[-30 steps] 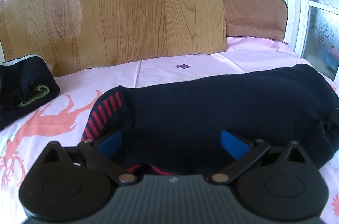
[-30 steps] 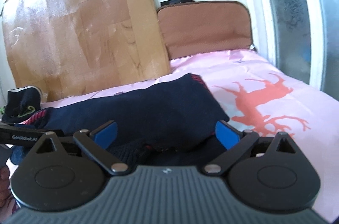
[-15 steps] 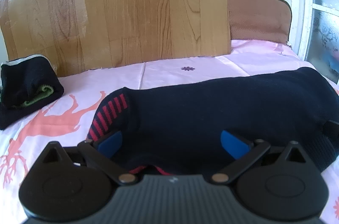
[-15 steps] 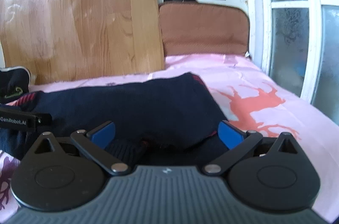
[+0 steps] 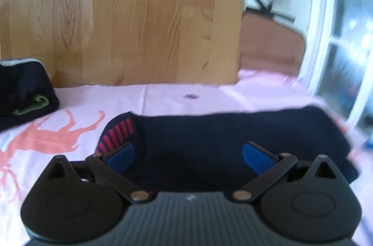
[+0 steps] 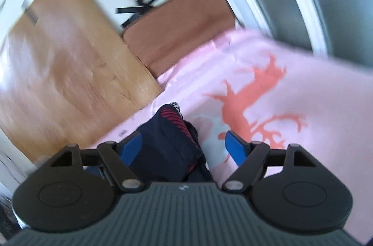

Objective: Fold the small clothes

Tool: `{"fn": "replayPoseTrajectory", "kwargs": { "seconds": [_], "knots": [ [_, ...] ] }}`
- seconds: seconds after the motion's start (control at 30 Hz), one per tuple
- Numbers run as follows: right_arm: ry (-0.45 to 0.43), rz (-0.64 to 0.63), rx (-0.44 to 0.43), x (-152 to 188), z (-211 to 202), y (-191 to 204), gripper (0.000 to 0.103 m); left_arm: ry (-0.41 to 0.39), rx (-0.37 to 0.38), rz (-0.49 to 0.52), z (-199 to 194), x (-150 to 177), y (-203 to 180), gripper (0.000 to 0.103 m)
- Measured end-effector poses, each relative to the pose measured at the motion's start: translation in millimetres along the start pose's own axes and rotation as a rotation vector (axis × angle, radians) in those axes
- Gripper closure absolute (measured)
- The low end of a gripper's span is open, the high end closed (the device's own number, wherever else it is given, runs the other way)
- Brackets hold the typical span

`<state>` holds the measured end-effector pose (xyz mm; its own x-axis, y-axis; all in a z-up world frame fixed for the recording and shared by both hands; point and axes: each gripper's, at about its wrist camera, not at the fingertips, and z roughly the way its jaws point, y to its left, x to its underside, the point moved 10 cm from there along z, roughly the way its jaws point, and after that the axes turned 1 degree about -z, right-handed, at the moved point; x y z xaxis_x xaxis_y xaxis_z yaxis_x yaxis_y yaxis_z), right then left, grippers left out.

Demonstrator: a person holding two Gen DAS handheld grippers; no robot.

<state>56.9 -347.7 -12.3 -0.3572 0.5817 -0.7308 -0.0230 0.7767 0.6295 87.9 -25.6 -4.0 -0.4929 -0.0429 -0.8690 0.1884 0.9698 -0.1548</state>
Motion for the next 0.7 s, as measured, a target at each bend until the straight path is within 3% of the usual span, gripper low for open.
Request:
{"fn": "replayPoseTrajectory", "kwargs": {
  "seconds": [0.1, 0.17, 0.27, 0.43, 0.57, 0.6, 0.7],
  "knots": [
    [0.110, 0.097, -0.056, 0, 19, -12, 0.023, 0.029, 0.082, -0.057, 3, -3, -3, 0.017],
    [0.148, 0.085, -0.041, 4, 32, -13, 0.023, 0.082, 0.137, -0.090, 9, -3, -8, 0.035],
    [0.189, 0.061, -0.031, 11, 46, -10, 0.026, 0.144, 0.188, -0.083, 20, -6, -22, 0.048],
    [0.222, 0.042, -0.049, 14, 63, -5, 0.034, 0.195, 0.226, -0.023, 41, -16, -51, 0.058],
    [0.239, 0.046, -0.070, 15, 72, -6, 0.042, 0.273, 0.236, -0.051, 68, -13, -60, 0.068],
    [0.255, 0.059, -0.085, 18, 75, -5, 0.049, 0.270, 0.226, -0.050, 71, -12, -60, 0.068],
    [0.262, 0.039, -0.093, 22, 76, -2, 0.056, 0.250, 0.188, 0.024, 75, -9, -67, 0.067]
  ]
}}
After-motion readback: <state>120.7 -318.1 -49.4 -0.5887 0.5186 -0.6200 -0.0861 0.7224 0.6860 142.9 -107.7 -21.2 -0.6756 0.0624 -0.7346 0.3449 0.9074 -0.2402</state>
